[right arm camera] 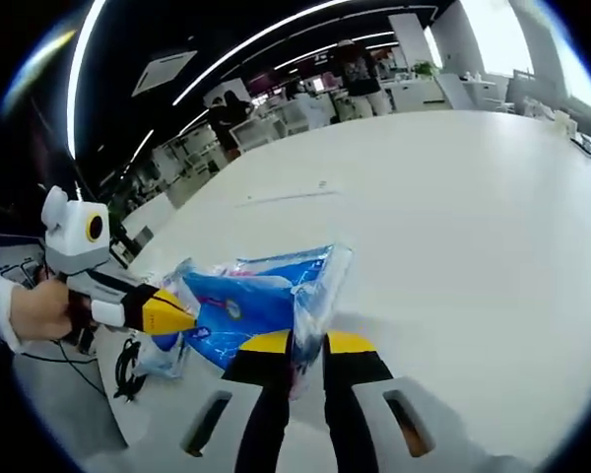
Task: Arrange the tabletop items into an orderly group along one side of the table until the central work area is clear of visible clutter.
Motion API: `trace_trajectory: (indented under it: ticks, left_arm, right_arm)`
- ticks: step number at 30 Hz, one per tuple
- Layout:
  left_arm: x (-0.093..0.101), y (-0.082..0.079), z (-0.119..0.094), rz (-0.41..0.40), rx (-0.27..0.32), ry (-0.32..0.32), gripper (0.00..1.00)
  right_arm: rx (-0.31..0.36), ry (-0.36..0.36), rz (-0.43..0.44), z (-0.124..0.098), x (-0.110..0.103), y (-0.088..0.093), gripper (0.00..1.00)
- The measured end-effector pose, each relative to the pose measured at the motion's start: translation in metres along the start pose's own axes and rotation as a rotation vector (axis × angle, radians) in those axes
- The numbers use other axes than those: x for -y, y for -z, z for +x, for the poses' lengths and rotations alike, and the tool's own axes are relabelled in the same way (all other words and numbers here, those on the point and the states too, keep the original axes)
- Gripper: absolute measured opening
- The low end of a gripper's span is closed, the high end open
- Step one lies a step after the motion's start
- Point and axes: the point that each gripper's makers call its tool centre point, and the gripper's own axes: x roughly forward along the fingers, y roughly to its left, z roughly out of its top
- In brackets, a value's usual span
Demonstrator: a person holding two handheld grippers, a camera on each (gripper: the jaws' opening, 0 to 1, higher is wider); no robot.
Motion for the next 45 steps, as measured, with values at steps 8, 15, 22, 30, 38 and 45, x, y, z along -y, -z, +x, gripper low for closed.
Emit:
trace_trajectory:
  ticks: [8,15,22,30,38,45]
  left_arm:
    - [-0.008,0.006,0.009,-0.022,-0.014,-0.011,0.0]
    - [-0.013,0.013,0.016,-0.038,-0.029,-0.022,0.0]
    - [-0.018,0.012,0.019,-0.058,-0.024,-0.03,0.0]
    - [-0.024,0.02,0.021,-0.087,-0.031,-0.041,0.0]
    - [-0.027,0.025,0.024,-0.113,-0.032,-0.04,0.0]
    - [-0.028,0.029,0.026,-0.127,-0.03,-0.039,0.0]
  right_arm:
    - [-0.014,-0.018,0.002,0.011,0.005,0.006,0.07]
    - [-0.041,-0.028,0.003,0.017,0.005,0.016,0.07]
    - [-0.041,-0.041,0.019,0.026,0.011,0.015,0.07]
    - [-0.057,-0.058,0.029,0.031,0.009,0.024,0.07]
    - [-0.058,-0.063,0.036,0.033,0.01,0.031,0.07]
    - [-0.065,-0.071,0.018,0.035,0.01,0.033,0.07]
